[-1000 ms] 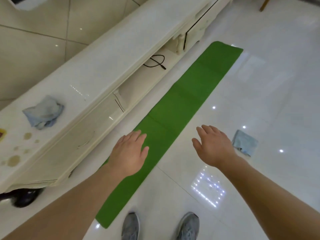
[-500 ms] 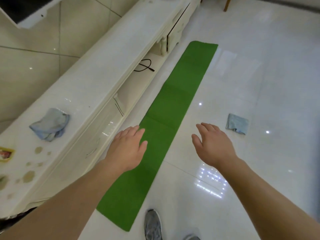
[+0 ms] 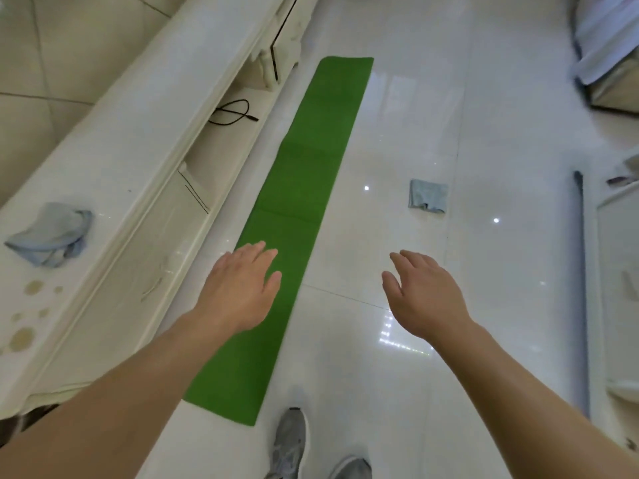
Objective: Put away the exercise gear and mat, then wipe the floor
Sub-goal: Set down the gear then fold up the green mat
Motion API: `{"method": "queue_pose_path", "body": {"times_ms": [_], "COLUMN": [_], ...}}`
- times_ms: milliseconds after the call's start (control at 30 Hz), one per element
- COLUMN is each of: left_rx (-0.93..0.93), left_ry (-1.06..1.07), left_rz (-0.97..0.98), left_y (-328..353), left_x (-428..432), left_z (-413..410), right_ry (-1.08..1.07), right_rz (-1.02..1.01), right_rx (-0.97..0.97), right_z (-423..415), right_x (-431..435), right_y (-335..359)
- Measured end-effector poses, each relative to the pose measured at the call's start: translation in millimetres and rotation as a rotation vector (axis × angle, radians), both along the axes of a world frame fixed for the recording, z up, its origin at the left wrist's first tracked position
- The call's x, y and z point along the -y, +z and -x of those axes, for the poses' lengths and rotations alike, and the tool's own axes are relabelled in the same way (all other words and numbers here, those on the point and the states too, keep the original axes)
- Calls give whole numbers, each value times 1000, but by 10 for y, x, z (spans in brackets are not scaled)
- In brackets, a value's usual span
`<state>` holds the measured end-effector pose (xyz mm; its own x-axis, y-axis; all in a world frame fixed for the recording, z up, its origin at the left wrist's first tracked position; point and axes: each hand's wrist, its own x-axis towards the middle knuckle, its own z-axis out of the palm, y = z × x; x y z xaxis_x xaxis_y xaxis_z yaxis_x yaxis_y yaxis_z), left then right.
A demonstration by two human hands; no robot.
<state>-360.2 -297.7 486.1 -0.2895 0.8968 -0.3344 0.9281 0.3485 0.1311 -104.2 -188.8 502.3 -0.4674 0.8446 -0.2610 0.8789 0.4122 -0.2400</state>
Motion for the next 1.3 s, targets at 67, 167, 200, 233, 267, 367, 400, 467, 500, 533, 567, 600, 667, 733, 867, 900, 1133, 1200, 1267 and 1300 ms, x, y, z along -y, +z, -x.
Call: {"method": "queue_pose_path", "body": {"times_ms": [67, 167, 200, 233, 267, 367, 400, 467, 500, 533, 567, 600, 667, 733, 867, 900, 1133, 1200, 1267, 1300], "left_rx": [6, 17, 19, 26, 34, 71, 82, 101, 103, 97, 88, 78, 57, 44, 62, 57, 23, 15, 15, 14], "left_ry": [-7, -9, -7, -4, -1, 14, 16, 9, 5, -2, -15, -29, -57, -69, -47, -39, -44, -62, -64, -62], "left_rz": [-4, -2, -3, -3, -4, 6, 12, 24, 30, 31, 34, 42, 51, 48, 59, 60, 68, 89, 92, 89], "left_y": [-21, -94, -126, -171, -218, -387, -447, -570, -627, -685, -744, -799, -925, -1093, -1565, -1711, -3092, -3477, -3827, -3991], "left_x": [110, 271, 332, 398, 463, 655, 722, 850, 917, 971, 1012, 1041, 1071, 1093, 1126, 1128, 1158, 1132, 1079, 1042], "left_z": [-47, -48, -28, 9, 59, 274, 361, 556, 674, 801, 928, 1045, 1260, 1422, 1620, 1651, 1874, 1940, 2053, 2123], "right_ry": [-32, -82, -93, -103, -114, -136, -140, -156, -163, -167, -168, -173, -187, -188, -141, -119, 80, 89, 89, 95], "right_rz": [18, 55, 70, 85, 99, 133, 139, 143, 148, 148, 142, 137, 135, 143, 146, 133, 90, 103, 112, 108], "right_rx": [-13, -38, -42, -44, -42, -32, -30, -24, -20, -15, -9, -2, 14, 33, 67, 64, 111, 126, 131, 136], "right_z": [-72, -70, -43, -4, 50, 269, 357, 541, 642, 742, 837, 923, 1072, 1190, 1380, 1429, 1755, 1796, 1821, 1839], "right_x": [133, 333, 409, 490, 571, 810, 885, 1018, 1079, 1131, 1176, 1216, 1274, 1315, 1351, 1337, 1244, 1230, 1212, 1190], "right_y": [-40, -140, -191, -249, -312, -499, -562, -687, -752, -820, -888, -958, -1110, -1297, -1791, -1942, -3339, -3725, -4084, -4253]}}
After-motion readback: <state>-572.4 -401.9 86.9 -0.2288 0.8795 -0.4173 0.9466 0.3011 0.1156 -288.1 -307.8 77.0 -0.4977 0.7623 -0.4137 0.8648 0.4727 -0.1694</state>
